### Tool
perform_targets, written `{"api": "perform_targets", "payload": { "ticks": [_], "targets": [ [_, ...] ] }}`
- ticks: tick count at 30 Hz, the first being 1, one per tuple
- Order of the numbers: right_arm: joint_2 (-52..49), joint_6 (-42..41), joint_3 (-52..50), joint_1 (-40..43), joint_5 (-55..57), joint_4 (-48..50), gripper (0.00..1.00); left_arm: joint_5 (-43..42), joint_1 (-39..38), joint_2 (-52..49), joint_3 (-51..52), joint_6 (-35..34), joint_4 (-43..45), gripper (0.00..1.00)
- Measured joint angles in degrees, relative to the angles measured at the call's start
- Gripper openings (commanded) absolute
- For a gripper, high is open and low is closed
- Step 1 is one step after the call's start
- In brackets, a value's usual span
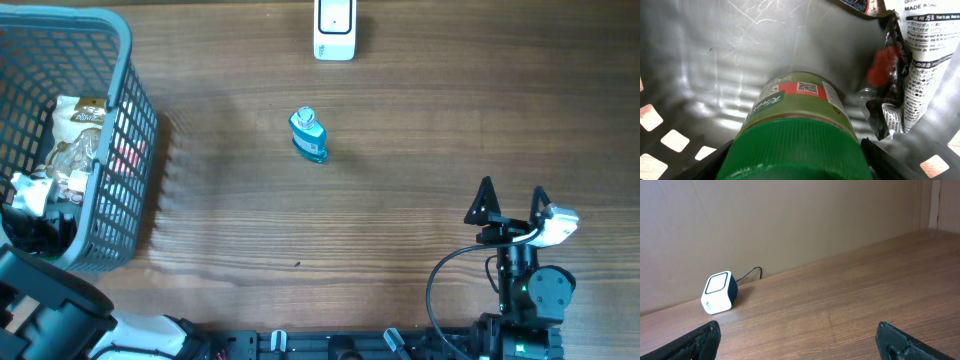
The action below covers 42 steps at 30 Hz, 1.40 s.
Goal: Scan the item barcode
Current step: 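Reach the left gripper into the basket and grasp the green-capped jar, then lift the green-capped jar out and carry it toward the scanner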
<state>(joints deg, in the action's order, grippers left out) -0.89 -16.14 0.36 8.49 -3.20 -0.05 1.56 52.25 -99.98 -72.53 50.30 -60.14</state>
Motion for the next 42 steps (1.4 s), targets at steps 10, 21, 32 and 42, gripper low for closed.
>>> {"api": "perform_targets", "payload": {
  "ticks": [10, 21, 32, 42],
  "targets": [
    [0.0, 0.0, 0.0, 0.0, 0.0, 0.0, 1.00, 0.0, 0.0, 0.0, 0.0, -1.7, 0.0, 0.62],
    [0.0, 0.0, 0.0, 0.0, 0.0, 0.0, 1.00, 0.0, -6.3, 0.0, -0.2, -8.0, 4.3, 0.59],
    [0.0, 0.0, 0.0, 0.0, 0.0, 0.0, 1.00, -1.0, -12.2, 0.0, -7.3, -13.7, 4.3, 0.61],
    [0.0, 0.0, 0.0, 0.0, 0.0, 0.0, 1.00, -11.9, -12.5, 1.9, -20.7, -21.3, 3.8, 0.59]
  ]
}}
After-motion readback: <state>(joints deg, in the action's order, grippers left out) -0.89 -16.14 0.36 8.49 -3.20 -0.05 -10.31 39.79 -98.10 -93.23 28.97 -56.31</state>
